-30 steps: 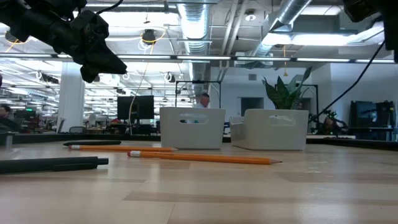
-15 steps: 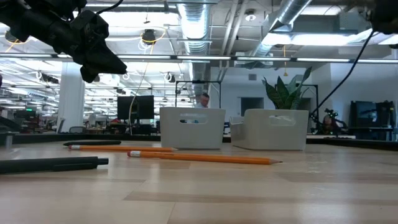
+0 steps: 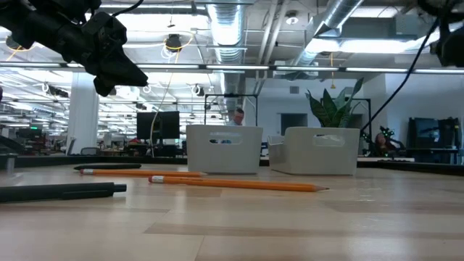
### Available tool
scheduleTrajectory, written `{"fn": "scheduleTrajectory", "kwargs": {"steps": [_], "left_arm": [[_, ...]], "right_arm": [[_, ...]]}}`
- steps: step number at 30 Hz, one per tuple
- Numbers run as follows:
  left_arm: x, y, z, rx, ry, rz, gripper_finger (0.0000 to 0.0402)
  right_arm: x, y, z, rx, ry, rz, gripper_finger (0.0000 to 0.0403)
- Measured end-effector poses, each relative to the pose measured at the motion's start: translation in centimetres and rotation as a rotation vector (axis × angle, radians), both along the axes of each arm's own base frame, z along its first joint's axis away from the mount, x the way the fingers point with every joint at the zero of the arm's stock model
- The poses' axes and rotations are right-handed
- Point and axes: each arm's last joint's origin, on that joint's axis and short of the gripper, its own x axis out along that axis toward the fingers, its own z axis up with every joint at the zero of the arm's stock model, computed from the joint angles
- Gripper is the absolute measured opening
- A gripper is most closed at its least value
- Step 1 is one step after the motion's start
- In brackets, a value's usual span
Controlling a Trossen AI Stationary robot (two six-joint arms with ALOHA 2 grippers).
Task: Sort pens & pencils
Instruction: Put the right black pen into the left gray bin
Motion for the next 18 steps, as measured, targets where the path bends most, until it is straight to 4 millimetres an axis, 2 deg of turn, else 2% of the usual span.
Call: {"fn": "scheduleTrajectory", "kwargs": {"steps": [10, 18], "left_arm": [[0.0, 0.0, 0.0, -0.001, 0.0, 0.001, 0.0061], [0.0, 0.0, 0.0, -0.003, 0.001, 0.001, 0.0061]], "right_arm": [[-1.2, -0.3, -3.6, 0.096, -0.104, -0.055, 0.023], [-1.4, -0.5, -3.9, 0.098, -0.084, -0.065, 0.023]]}}
